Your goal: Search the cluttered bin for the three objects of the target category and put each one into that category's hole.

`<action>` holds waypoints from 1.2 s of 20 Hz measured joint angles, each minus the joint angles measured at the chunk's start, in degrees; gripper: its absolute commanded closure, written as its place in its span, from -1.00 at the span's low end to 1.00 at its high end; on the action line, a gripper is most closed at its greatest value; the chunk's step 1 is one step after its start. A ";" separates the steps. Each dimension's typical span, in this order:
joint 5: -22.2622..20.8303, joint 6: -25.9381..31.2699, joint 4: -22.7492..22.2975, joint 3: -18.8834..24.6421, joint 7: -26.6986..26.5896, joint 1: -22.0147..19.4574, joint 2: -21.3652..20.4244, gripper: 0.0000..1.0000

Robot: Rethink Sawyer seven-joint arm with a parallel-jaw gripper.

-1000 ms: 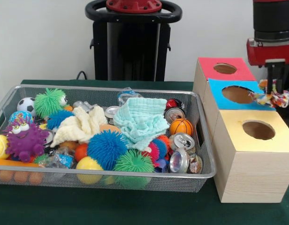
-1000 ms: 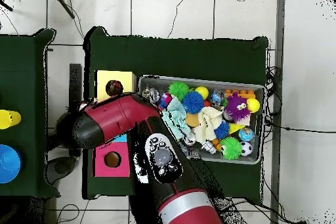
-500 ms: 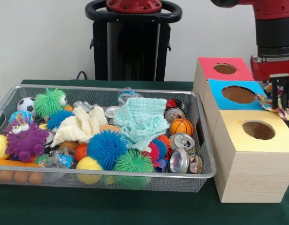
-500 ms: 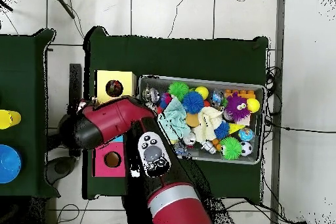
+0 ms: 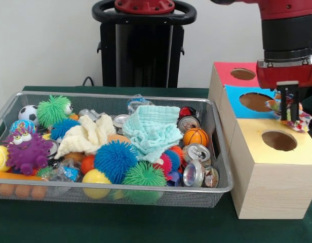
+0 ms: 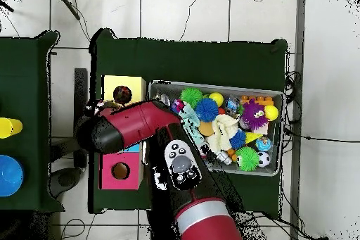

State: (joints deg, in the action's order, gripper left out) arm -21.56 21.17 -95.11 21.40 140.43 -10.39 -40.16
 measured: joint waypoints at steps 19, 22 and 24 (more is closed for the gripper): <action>2.75 6.52 1.38 -0.48 0.00 -1.52 -3.09 1.00; 2.69 6.52 2.61 -1.21 0.00 0.02 -2.59 1.00; 2.69 6.52 3.09 -1.50 0.00 0.72 -2.38 1.00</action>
State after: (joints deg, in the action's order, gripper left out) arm -18.87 27.69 -92.01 19.89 140.43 -9.67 -42.55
